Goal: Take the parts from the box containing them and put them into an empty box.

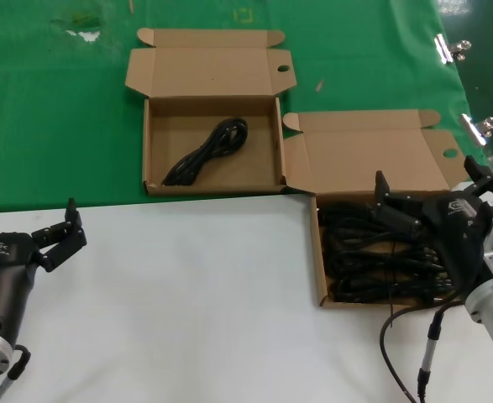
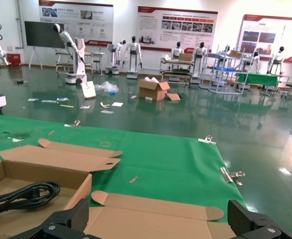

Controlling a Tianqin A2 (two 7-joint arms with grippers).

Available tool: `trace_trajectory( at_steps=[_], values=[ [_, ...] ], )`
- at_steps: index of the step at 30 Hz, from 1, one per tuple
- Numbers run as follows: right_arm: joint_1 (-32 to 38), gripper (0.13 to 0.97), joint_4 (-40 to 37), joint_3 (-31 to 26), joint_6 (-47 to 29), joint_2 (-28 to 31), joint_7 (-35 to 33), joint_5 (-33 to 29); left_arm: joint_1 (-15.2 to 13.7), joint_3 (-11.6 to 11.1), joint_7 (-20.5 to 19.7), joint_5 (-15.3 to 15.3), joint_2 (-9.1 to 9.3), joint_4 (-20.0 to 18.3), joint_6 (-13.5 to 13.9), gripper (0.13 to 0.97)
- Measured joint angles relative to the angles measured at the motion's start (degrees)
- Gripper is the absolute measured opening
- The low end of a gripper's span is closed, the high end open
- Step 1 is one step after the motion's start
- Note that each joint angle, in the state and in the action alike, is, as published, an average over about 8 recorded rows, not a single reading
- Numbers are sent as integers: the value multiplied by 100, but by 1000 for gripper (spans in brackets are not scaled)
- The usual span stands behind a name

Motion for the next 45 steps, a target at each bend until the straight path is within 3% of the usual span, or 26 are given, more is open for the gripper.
trace_trajectory(
  at_steps=[45],
  values=[
    [0, 966, 0, 0, 0, 0, 0, 0, 0, 0, 0, 0, 0, 0, 0, 966]
  ],
)
